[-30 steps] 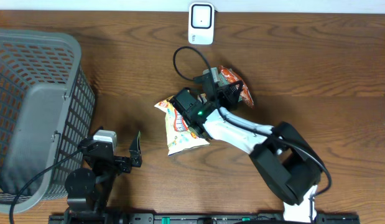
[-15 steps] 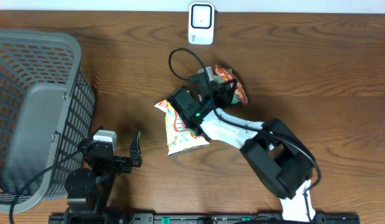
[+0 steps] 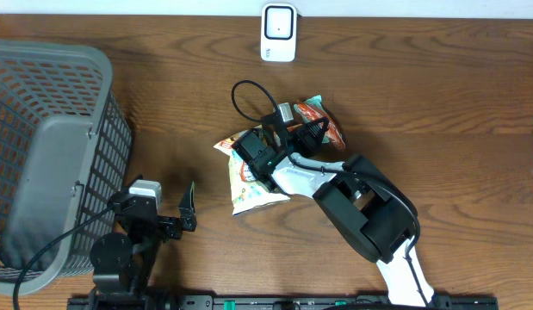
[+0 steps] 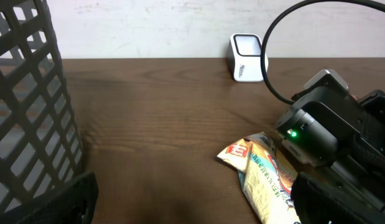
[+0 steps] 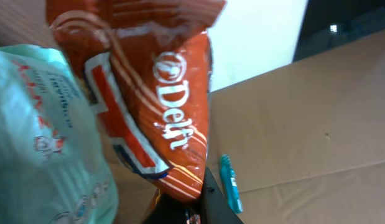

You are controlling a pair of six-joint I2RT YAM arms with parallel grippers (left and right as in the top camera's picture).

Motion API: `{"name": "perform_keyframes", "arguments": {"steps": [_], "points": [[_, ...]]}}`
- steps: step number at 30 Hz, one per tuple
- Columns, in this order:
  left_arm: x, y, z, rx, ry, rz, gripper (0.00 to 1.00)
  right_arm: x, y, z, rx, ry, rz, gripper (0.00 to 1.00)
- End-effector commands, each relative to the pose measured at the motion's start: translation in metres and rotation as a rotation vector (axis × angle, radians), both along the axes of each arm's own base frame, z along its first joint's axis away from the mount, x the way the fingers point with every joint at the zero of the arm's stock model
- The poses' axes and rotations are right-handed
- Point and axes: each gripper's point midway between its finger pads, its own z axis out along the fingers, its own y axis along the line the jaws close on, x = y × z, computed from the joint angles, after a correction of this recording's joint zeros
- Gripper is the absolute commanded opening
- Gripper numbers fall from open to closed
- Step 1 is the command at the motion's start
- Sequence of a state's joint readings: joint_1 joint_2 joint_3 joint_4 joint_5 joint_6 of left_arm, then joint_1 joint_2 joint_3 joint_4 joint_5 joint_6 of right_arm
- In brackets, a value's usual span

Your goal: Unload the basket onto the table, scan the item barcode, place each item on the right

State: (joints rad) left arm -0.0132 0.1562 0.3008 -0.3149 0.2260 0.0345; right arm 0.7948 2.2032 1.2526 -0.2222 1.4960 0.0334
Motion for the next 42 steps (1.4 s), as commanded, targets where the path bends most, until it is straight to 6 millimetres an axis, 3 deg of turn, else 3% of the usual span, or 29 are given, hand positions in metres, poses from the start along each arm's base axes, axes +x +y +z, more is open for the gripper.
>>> {"name": "perform_keyframes", "arguments": {"steps": [1,6,11,18,21,23,24,26,29,32,37,40,42], "points": [[0.000,0.002,-0.001,0.015,-0.002,0.006,0.99,0.002,0.002,-0.007,0.031,0.005,0.008,0.01],[0.000,0.002,-0.001,0.015,-0.002,0.006,0.99,0.000,0.000,-0.027,-0.007,0.054,0.010,0.01],[0.000,0.002,-0.001,0.015,-0.002,0.006,0.99,-0.008,-0.006,-0.063,-0.148,0.145,0.007,0.01],[0.000,0.002,-0.001,0.015,-0.002,0.006,0.99,-0.019,0.001,-0.081,-0.228,0.162,0.029,0.01],[0.000,0.002,-0.001,0.015,-0.002,0.006,0.99,-0.026,0.020,-0.093,-0.217,0.236,0.097,0.08],[0.000,0.002,-0.001,0.015,-0.002,0.006,0.99,-0.032,0.031,-0.101,-0.207,0.282,0.141,0.20],[0.000,0.002,-0.001,0.015,-0.002,0.006,0.99,-0.038,0.042,-0.102,-0.208,0.286,0.171,0.32],[0.000,0.002,-0.001,0.015,-0.002,0.006,0.99,-0.044,0.052,-0.102,-0.220,0.289,0.200,0.40],[0.000,0.002,-0.001,0.015,-0.002,0.006,0.99,-0.050,0.069,-0.092,-0.220,0.279,0.242,0.61],[0.000,0.002,-0.001,0.015,-0.002,0.006,0.99,-0.046,0.079,-0.067,-0.133,0.262,0.265,0.72],[0.000,0.002,-0.001,0.015,-0.002,0.006,0.99,-0.039,0.089,-0.018,0.175,0.389,0.363,0.75],[0.000,0.002,-0.001,0.015,-0.002,0.006,0.99,-0.056,0.095,0.001,0.494,0.557,0.444,0.78],[0.000,0.002,-0.001,0.015,-0.002,0.006,0.99,-0.065,0.087,0.017,0.660,0.601,0.426,0.76]]}}
